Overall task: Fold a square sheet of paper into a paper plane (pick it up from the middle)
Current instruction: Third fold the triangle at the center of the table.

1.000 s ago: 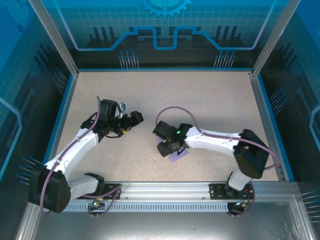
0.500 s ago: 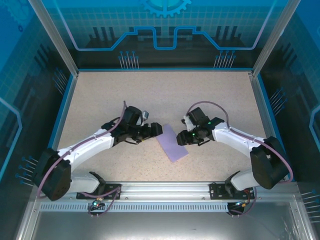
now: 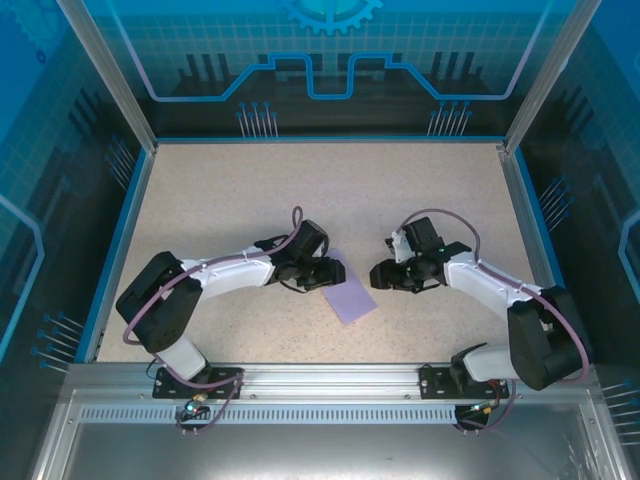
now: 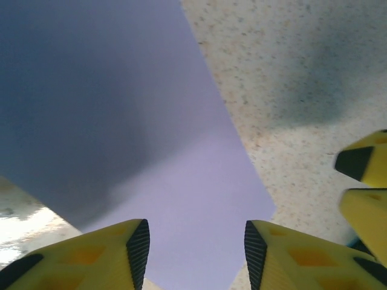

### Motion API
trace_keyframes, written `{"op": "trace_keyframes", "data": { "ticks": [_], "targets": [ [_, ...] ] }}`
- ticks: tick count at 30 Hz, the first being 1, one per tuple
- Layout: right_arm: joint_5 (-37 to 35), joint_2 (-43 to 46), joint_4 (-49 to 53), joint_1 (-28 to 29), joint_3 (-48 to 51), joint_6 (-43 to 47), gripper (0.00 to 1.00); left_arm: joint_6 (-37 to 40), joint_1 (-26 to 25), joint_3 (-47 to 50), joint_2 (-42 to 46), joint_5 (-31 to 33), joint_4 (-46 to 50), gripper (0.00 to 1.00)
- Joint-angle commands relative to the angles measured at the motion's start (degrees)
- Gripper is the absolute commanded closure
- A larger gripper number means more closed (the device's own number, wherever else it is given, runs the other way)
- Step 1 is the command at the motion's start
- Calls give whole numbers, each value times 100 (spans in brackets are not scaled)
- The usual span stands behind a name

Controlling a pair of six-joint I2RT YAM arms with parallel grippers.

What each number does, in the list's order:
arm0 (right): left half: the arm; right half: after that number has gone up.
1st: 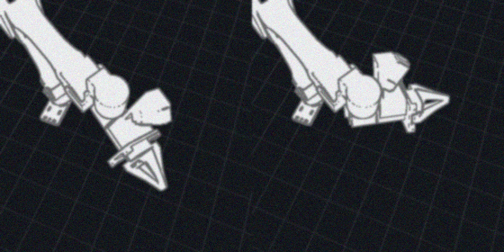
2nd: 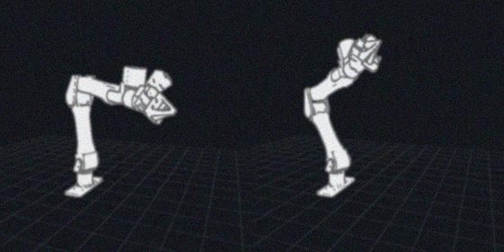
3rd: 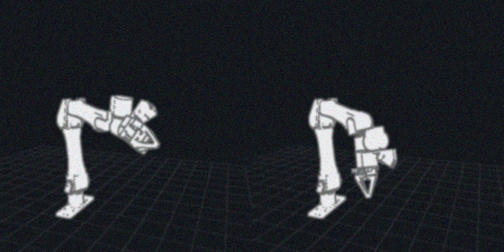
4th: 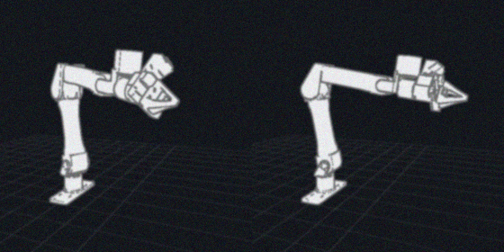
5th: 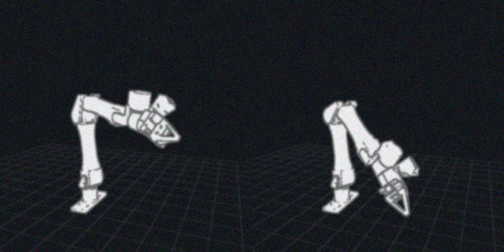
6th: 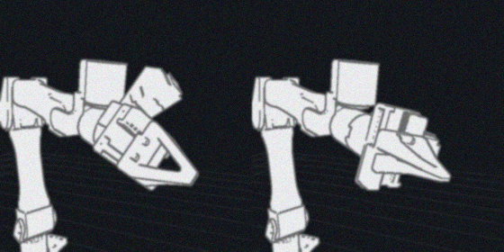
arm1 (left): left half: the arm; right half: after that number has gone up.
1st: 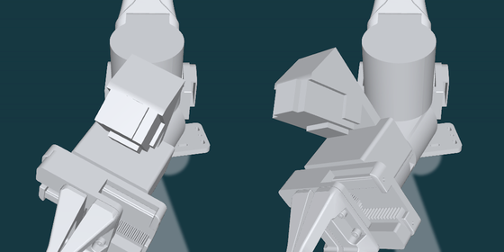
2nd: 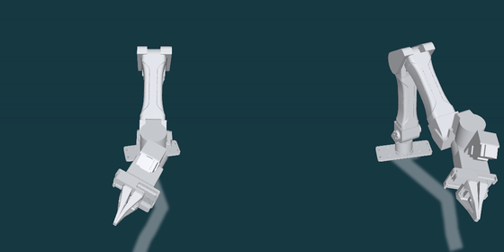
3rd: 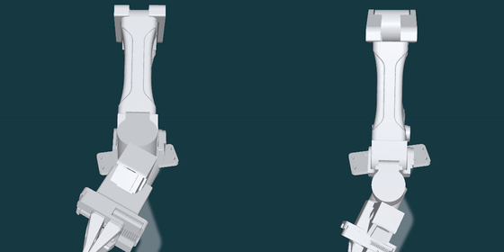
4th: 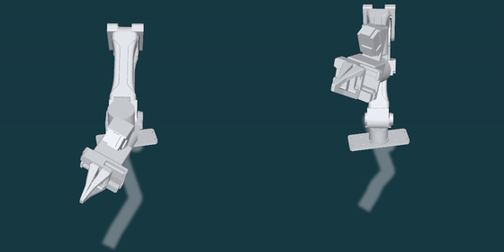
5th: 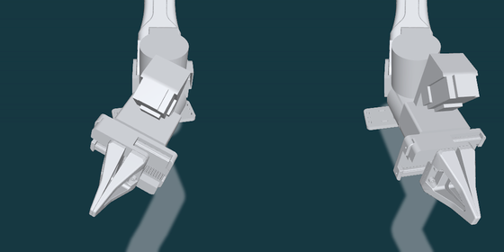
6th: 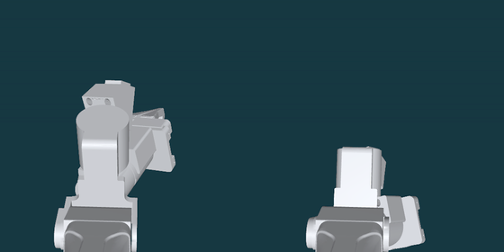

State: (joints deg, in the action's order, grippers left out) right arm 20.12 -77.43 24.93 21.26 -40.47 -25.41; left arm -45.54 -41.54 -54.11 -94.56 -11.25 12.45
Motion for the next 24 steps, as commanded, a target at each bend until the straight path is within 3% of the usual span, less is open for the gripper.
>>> {"op": "trace_keyframes", "data": {
  "ticks": [1,24],
  "targets": [
    [286,111,-14,-182,112,69,49,267,-26,-200,-103,669,612,54],
    [1170,-311,-412,-298,514,-107,45,546,-26,-329,-796,830,690,70]
  ]
}}
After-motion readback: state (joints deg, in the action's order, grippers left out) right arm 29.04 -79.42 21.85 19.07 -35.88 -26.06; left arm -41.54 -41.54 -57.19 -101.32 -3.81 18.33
